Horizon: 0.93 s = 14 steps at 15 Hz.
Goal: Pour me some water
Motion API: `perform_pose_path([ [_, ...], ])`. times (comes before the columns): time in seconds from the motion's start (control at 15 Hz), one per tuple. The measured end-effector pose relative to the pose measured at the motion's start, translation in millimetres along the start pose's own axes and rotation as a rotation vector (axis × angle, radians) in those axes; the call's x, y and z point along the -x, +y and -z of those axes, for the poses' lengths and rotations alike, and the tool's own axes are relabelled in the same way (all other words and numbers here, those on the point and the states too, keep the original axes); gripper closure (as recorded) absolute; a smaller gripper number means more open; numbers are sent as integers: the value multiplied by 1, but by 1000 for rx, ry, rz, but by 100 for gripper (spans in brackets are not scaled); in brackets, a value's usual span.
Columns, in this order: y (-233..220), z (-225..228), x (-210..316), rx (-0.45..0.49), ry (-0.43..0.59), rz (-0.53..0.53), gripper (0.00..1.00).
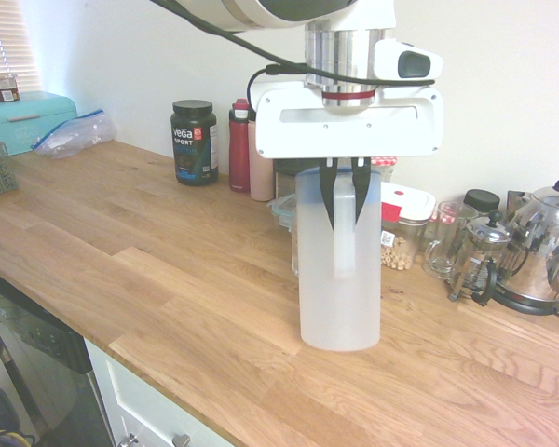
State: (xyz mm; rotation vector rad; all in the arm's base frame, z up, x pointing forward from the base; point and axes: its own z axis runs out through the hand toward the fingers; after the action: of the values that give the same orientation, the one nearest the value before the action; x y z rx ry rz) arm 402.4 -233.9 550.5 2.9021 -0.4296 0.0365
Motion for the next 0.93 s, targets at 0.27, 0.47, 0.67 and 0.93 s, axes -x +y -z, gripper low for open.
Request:
perform_pose_path([
  [0.27,-20,1,-5,89,-23,87,100],
  [0.47,-42,-2,-12,134,-31,114,100],
  [0.67,-60,1,-24,178,-35,118,100],
  [0.93,-73,6,-40,245,-54,120,100],
])
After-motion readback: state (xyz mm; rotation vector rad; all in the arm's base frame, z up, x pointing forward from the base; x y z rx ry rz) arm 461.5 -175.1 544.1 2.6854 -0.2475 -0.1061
